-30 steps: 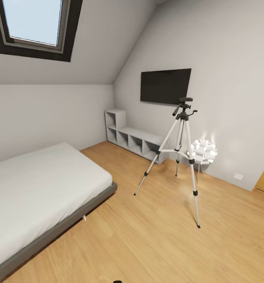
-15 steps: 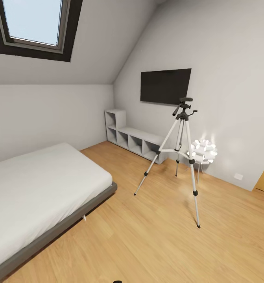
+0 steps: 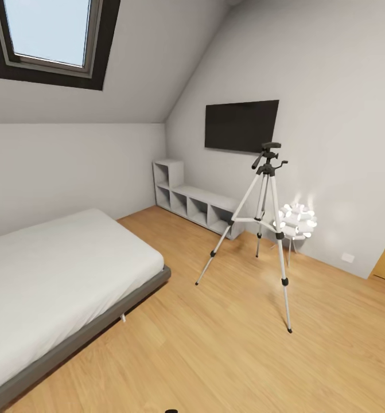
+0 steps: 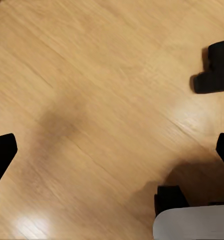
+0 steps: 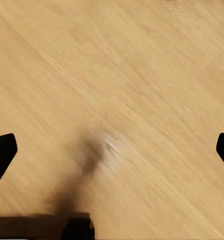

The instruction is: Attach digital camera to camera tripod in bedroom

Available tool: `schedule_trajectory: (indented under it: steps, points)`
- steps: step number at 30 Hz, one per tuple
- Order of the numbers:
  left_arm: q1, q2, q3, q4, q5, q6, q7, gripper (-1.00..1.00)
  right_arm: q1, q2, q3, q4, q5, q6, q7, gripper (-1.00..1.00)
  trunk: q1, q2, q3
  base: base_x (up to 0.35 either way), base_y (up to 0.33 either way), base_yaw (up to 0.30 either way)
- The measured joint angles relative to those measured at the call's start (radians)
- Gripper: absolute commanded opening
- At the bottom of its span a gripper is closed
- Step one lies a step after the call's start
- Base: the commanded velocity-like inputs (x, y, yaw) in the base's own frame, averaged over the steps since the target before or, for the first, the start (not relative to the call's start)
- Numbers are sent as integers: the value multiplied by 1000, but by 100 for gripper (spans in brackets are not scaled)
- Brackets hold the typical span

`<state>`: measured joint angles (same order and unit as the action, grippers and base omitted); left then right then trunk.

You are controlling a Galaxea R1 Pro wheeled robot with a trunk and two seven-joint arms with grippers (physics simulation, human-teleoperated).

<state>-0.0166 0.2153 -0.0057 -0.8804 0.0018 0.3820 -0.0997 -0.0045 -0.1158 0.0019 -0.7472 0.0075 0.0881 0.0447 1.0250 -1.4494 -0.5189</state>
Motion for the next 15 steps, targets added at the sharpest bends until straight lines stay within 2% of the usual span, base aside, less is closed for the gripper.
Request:
schedule_trajectory:
  steps: [1, 5, 6, 9, 11, 12, 15]
  points:
    - [0, 0, 0, -41, 0, 15, -34, 100, -3, 0, 0, -36, -1, 16, 0, 100, 0, 0, 0, 0, 0, 0]
    - [-1, -1, 0, -107, 0, 41, -115, 100, -18, -1, 0, -88, -2, 34, 0, 100, 0, 0, 0, 0, 0, 0]
    - [-2, -2, -1, -148, 0, 49, -174, 100, -31, -1, 0, -111, -3, 40, 1, 100, 0, 0, 0, 0, 0, 0]
    - [-3, -2, -2, -192, -2, 46, -247, 100, -41, 0, 0, -154, -5, 41, 6, 100, 0, 0, 0, 0, 0, 0]
    - [-5, -3, -9, -215, -4, 11, -300, 100, -45, 0, 2, -188, -5, 41, 15, 100, 0, 0, 0, 0, 0, 0]
    - [-7, -3, -22, -225, -5, -34, -328, 100, -46, 1, 3, -200, -5, 40, 19, 100, 0, 0, 0, 0, 0, 0]
    - [-20, -2, -43, -229, -19, -76, -352, 100, -47, 1, 4, -206, -5, 39, 22, 100, 0, 0, 0, 0, 0, 0]
